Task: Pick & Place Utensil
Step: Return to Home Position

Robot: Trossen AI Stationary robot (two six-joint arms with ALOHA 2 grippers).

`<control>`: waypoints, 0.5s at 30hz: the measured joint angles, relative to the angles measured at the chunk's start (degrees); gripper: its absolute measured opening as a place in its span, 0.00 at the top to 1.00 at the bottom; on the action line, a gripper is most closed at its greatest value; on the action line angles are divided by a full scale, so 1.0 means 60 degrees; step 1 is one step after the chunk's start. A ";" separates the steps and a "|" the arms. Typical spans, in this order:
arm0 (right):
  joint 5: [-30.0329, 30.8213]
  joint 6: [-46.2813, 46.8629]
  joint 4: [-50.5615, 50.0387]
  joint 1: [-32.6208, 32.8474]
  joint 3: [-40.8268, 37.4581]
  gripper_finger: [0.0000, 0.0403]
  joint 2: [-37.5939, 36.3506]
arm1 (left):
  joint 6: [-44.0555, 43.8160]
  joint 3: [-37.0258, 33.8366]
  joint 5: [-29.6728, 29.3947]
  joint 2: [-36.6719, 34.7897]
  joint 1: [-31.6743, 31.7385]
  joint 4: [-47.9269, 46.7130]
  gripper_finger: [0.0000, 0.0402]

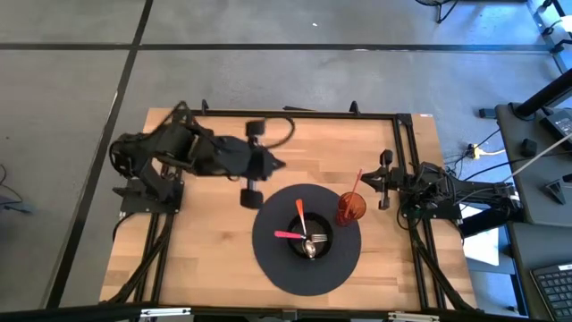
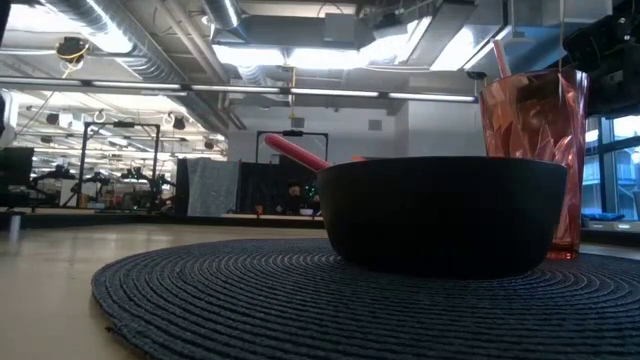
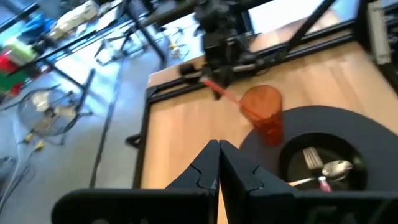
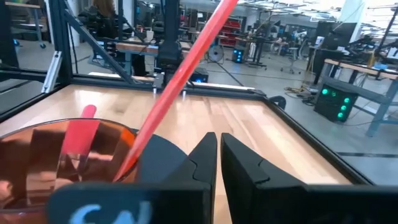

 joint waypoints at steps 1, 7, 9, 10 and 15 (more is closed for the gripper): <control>-0.0035 0.0000 -0.0008 -0.0001 0.0000 0.94 0.0000 | -0.0148 -0.0001 -0.0179 -0.0127 0.0049 -0.0137 1.00; -0.0050 0.0000 -0.0012 0.0000 0.0000 0.94 0.0000 | -0.2359 -0.0037 -0.2479 -0.1568 0.0153 -0.1896 1.00; -0.0050 0.0000 -0.0008 -0.0002 0.0000 0.94 0.0000 | -0.3048 -0.0574 -0.3287 -0.2212 -0.0006 -0.2382 1.00; -0.0050 0.0000 -0.0006 -0.0001 0.0000 0.94 0.0000 | -0.3257 -0.1148 -0.3687 -0.2588 -0.0142 -0.2408 1.00; -0.0054 0.0007 0.0206 -0.0003 0.0000 0.94 -0.0002 | -0.1745 -0.6550 -0.2879 -0.5133 -0.0478 0.1735 1.00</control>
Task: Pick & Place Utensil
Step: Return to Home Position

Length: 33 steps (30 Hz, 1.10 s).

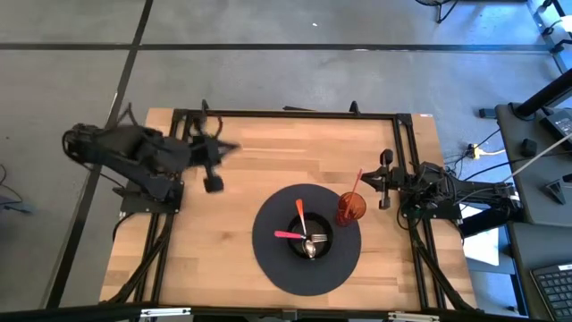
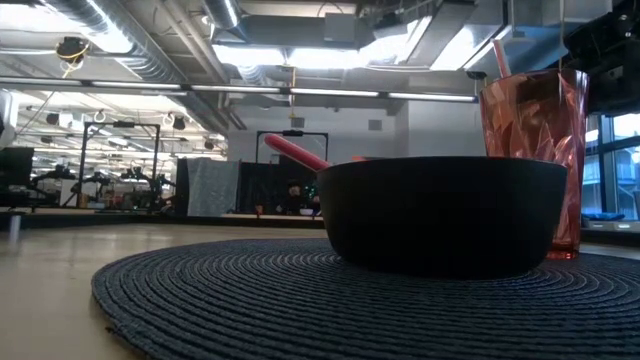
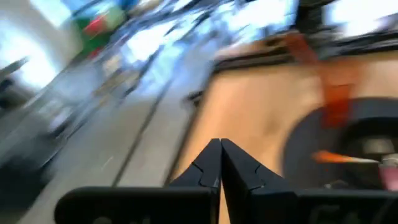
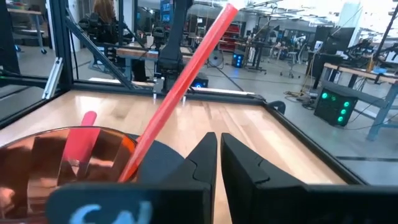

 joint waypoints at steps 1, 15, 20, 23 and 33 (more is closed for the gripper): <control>-0.0007 0.0053 -0.0008 0.0003 0.0000 0.94 0.0000 | 0.0822 -0.1345 0.0896 -0.0590 0.0142 0.1596 1.00; -0.0177 0.0333 0.0519 0.0000 0.0000 0.99 -0.0001 | 0.1754 -1.1092 0.5354 -0.8795 0.1868 0.9810 1.00; -0.1401 0.0842 0.0906 -0.0001 0.0000 0.99 -0.0001 | 0.1606 -1.2803 0.5099 -1.0075 0.1862 0.9951 1.00; -0.2118 0.1004 0.1457 0.0003 0.0000 0.99 -0.0001 | 0.1504 -1.3428 0.5071 -1.0314 0.1851 0.9964 1.00; -0.2823 0.1279 0.1699 0.0003 0.0000 1.00 -0.0001 | 0.1347 -1.4694 0.5088 -1.0412 0.1826 0.9748 1.00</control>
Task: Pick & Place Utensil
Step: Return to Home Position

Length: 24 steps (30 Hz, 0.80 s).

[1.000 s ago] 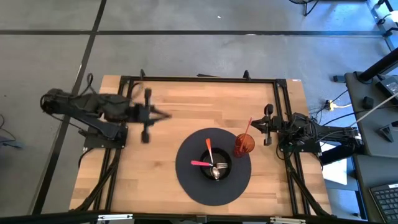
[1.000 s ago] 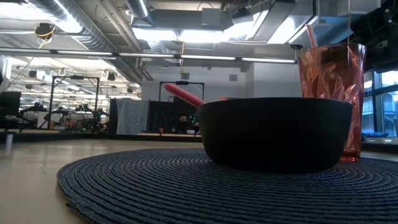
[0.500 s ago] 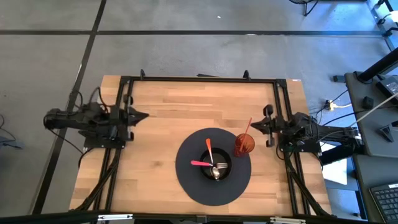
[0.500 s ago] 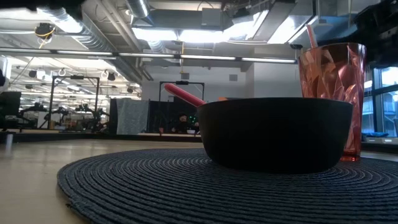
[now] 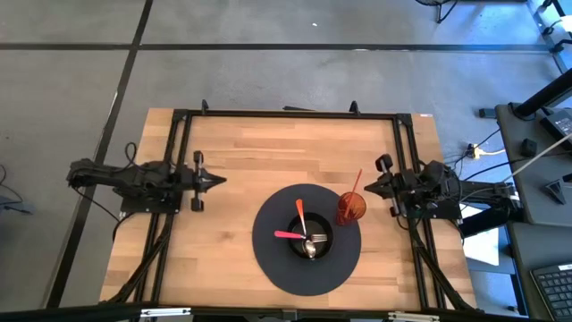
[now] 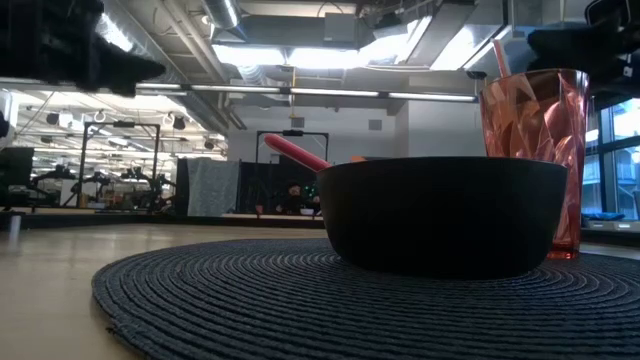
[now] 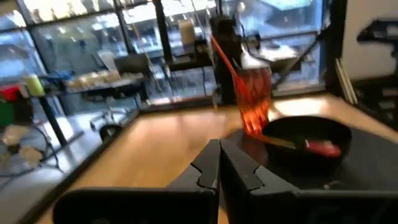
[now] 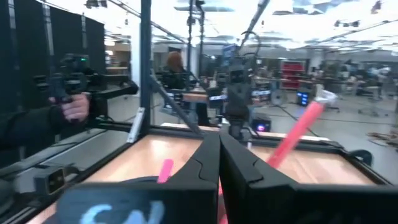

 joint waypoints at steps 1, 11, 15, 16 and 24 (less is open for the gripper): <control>0.0105 -0.0038 -0.0041 0.0000 0.0000 1.00 0.0000 | -0.0022 -0.0114 0.0103 -0.0016 0.0000 -0.0070 1.00; 0.0882 0.0189 -0.0410 0.0000 0.0000 1.00 0.0000 | 0.0286 -0.0767 0.1032 -0.0159 0.0002 0.0253 1.00; 0.1062 0.0034 -0.0776 -0.0004 -0.0004 1.00 0.0007 | 0.0330 -0.0767 0.0926 -0.0155 0.0025 0.0260 1.00; 0.1011 -0.0079 -0.0743 -0.0004 -0.0011 1.00 0.0004 | 0.0330 -0.0767 0.0919 -0.0155 0.0025 0.0260 1.00; 0.1070 -0.0299 -0.0695 -0.0004 -0.0015 1.00 0.0004 | 0.0271 -0.0767 0.0929 -0.0133 0.0025 0.0257 1.00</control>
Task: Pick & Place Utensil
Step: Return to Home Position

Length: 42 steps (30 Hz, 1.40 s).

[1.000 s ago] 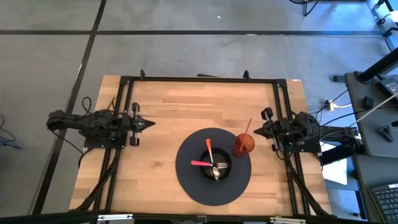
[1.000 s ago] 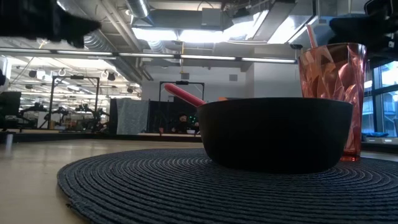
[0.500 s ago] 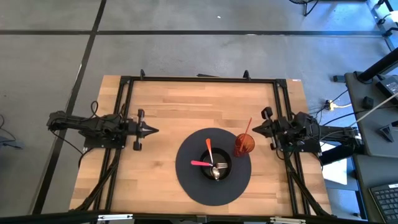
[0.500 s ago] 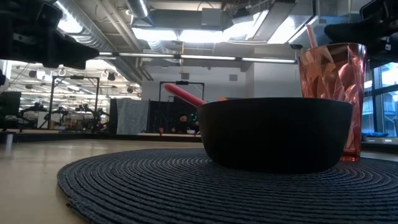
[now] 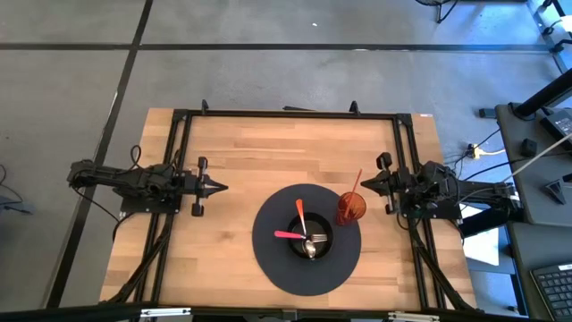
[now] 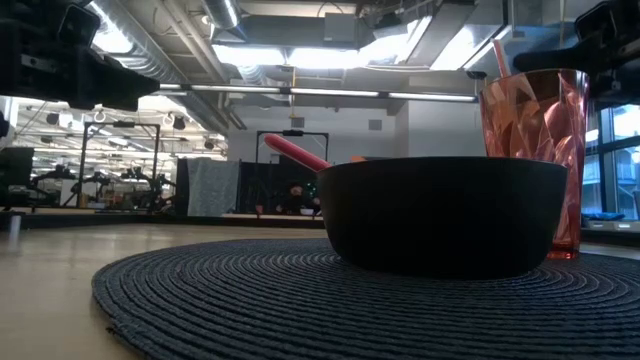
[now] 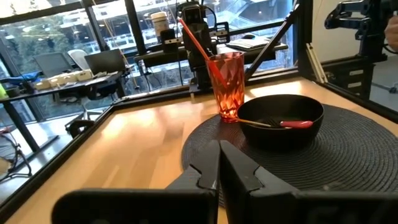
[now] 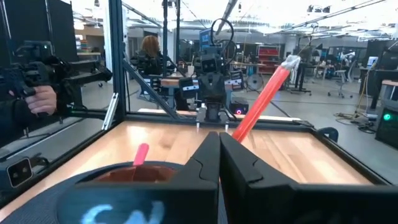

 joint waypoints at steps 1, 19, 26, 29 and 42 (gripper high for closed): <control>0.0000 0.0021 0.0052 0.0000 0.0000 1.00 0.0000 | -0.0004 0.0000 0.0000 0.0000 -0.0004 0.0003 1.00; 0.0008 0.0654 0.0344 0.0004 0.0000 0.95 0.0000 | -0.0197 0.0000 0.0000 0.0000 -0.0007 0.0000 0.99; 0.0010 0.0768 0.0348 0.0004 0.0000 0.94 0.0000 | -0.0193 0.0000 -0.0004 0.0000 -0.0007 0.0000 0.98; 0.0009 0.0744 0.0348 0.0004 0.0000 0.94 0.0000 | -0.0193 0.0000 -0.0006 0.0000 -0.0007 0.0000 0.99; 0.0008 0.0740 0.0348 0.0004 0.0000 0.94 0.0000 | -0.0193 0.0000 -0.0008 0.0000 -0.0007 0.0000 0.98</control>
